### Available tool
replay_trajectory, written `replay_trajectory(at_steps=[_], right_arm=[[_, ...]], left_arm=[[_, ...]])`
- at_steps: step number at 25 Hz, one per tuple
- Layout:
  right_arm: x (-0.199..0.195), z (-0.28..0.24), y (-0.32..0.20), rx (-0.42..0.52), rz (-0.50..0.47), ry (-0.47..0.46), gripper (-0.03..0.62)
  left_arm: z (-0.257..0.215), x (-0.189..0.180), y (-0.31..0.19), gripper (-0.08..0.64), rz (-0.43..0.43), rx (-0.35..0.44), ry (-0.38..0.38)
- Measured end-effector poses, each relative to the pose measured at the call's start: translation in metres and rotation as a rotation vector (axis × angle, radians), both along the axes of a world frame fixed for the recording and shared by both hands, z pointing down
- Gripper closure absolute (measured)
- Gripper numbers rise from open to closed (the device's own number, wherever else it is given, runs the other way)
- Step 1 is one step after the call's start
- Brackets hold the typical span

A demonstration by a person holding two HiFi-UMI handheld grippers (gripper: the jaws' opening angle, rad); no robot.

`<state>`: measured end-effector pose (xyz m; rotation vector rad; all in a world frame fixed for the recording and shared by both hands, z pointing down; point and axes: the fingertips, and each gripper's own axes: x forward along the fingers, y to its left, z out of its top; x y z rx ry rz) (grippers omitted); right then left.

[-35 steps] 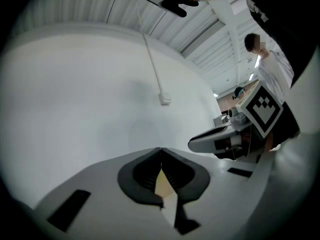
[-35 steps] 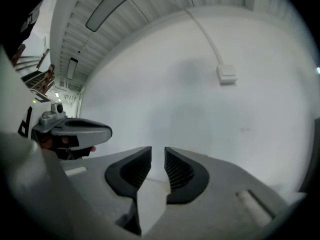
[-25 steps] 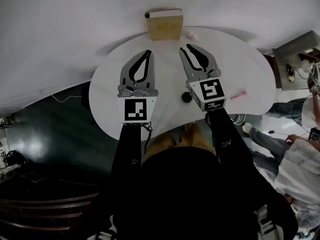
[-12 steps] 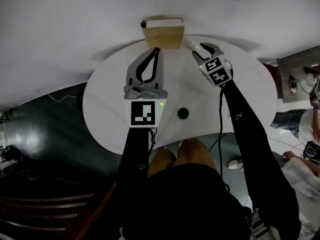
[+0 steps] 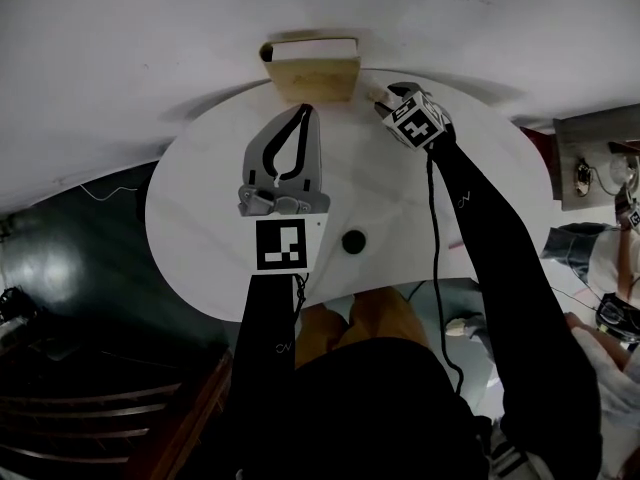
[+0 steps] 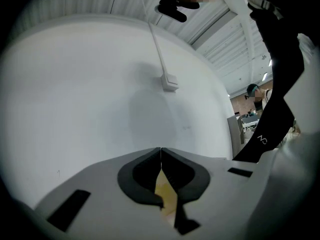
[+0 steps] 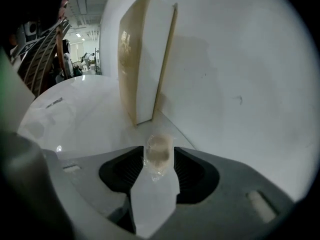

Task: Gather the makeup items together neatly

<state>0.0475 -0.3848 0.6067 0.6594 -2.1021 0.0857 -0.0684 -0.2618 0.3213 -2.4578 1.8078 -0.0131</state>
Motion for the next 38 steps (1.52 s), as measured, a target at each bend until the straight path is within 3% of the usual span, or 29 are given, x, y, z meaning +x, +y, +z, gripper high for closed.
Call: replay_trajectory(at_steps=[1, 3, 4, 6, 10, 16, 20, 26, 28, 32, 35, 38], right_arm=[[0.0, 0.004, -0.002, -0.014, 0.003, 0.006, 0.414], [0.003, 0.013, -0.003, -0.037, 0.005, 0.029, 0.416], [0.003, 0.017, -0.002, -0.038, -0.006, 0.043, 0.448], [0.004, 0.017, -0.002, -0.021, -0.038, 0.063, 0.486], [0.003, -0.002, -0.001, 0.024, -0.037, 0.028, 0.5], [-0.002, -0.071, 0.021, 0.126, 0.125, -0.199, 0.5], [-0.001, -0.116, 0.052, 0.184, 0.252, -0.362, 0.5], [0.004, -0.187, 0.108, 0.333, 0.342, -0.516, 0.5], [0.01, -0.204, 0.128, 0.367, 0.377, -0.546, 0.5], [0.01, -0.231, 0.172, 0.427, 0.393, -0.586, 0.5], [0.007, -0.236, 0.195, 0.426, 0.397, -0.602, 0.5], [0.002, -0.239, 0.199, 0.425, 0.403, -0.627, 0.5]], left_arm=[[0.003, 0.001, 0.0, 0.551, 0.007, -0.005, -0.031], [0.009, 0.003, 0.001, 0.551, 0.045, -0.011, -0.194], [0.011, 0.003, 0.002, 0.551, 0.061, -0.015, -0.268], [0.014, 0.003, 0.003, 0.551, 0.064, -0.024, -0.312], [0.011, 0.0, 0.003, 0.551, 0.054, -0.006, -0.275], [0.006, 0.0, 0.005, 0.551, 0.071, 0.036, -0.25], [0.007, -0.007, 0.012, 0.551, 0.052, 0.037, -0.132], [0.008, -0.013, 0.035, 0.551, 0.053, 0.007, -0.117], [0.013, -0.015, 0.044, 0.551, 0.055, -0.034, -0.102], [0.015, -0.014, 0.061, 0.551, 0.095, -0.022, -0.185], [0.018, -0.014, 0.072, 0.551, 0.096, -0.041, -0.172], [0.005, -0.009, 0.077, 0.551, 0.108, 0.014, -0.133]])
